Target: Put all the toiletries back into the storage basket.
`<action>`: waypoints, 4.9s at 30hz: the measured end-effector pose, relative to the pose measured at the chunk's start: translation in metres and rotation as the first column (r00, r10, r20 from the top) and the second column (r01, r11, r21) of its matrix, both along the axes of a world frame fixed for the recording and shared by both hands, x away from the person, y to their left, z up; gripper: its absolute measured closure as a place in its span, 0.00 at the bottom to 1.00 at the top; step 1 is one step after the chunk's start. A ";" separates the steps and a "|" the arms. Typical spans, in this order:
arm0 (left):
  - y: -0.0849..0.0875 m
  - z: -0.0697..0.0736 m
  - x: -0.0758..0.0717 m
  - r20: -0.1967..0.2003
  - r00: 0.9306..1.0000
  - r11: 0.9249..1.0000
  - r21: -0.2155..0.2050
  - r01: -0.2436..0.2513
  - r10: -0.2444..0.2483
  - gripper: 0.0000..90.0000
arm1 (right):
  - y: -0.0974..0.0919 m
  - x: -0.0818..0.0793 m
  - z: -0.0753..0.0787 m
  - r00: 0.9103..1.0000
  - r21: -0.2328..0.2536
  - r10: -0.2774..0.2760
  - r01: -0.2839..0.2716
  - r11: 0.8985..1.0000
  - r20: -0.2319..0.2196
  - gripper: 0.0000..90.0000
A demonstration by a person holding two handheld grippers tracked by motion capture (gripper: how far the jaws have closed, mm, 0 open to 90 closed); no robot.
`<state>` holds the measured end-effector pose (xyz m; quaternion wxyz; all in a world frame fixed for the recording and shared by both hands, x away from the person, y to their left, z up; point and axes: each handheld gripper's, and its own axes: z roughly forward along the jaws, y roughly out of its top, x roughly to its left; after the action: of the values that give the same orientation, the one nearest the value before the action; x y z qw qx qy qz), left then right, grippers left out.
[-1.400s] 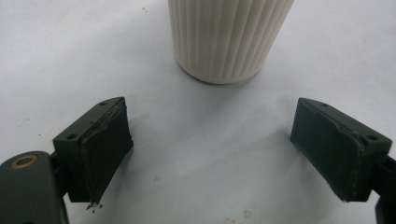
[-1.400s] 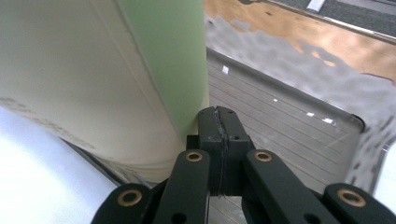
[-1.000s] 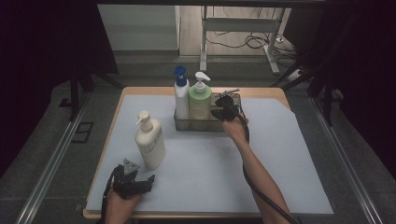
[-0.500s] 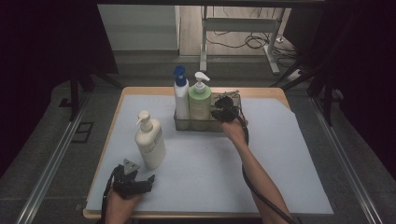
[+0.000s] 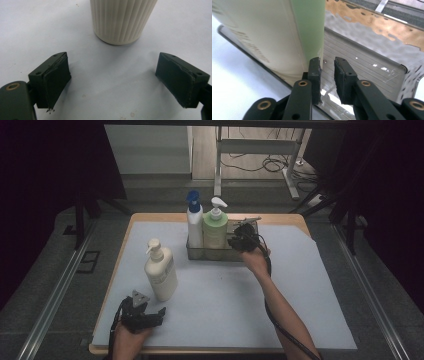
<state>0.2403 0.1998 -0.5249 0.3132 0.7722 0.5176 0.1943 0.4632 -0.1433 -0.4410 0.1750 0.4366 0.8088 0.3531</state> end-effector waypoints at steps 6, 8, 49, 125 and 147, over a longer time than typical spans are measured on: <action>0.000 0.000 0.000 0.000 1.000 1.000 0.000 0.000 0.000 0.13 | -0.005 -0.008 0.007 1.000 0.004 0.022 -0.022 1.000 0.014 0.65; 0.000 0.000 0.000 0.000 1.000 1.000 0.000 -0.001 0.001 0.13 | -0.005 -0.012 0.009 0.999 0.008 0.039 -0.039 0.999 0.022 0.59; 0.000 0.000 0.000 -0.003 1.000 1.000 -0.003 0.001 -0.001 0.13 | -0.043 -0.093 0.024 0.979 -0.044 0.198 -0.197 0.980 0.045 0.00; 0.022 0.024 0.031 -0.008 1.000 0.999 -0.037 0.019 -0.020 0.99 | -0.134 -0.160 -0.081 0.998 -0.046 0.062 -0.063 0.997 -0.025 0.00; 0.022 0.011 0.071 -0.018 0.999 0.995 -0.096 0.030 -0.032 0.99 | -0.134 -0.161 -0.082 0.998 -0.046 0.061 -0.062 0.997 -0.023 0.00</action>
<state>0.3113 0.2219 -0.5136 0.3478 0.7661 0.5172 0.1569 0.3026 -0.2772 -0.5227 0.1657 0.4109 0.8317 0.3347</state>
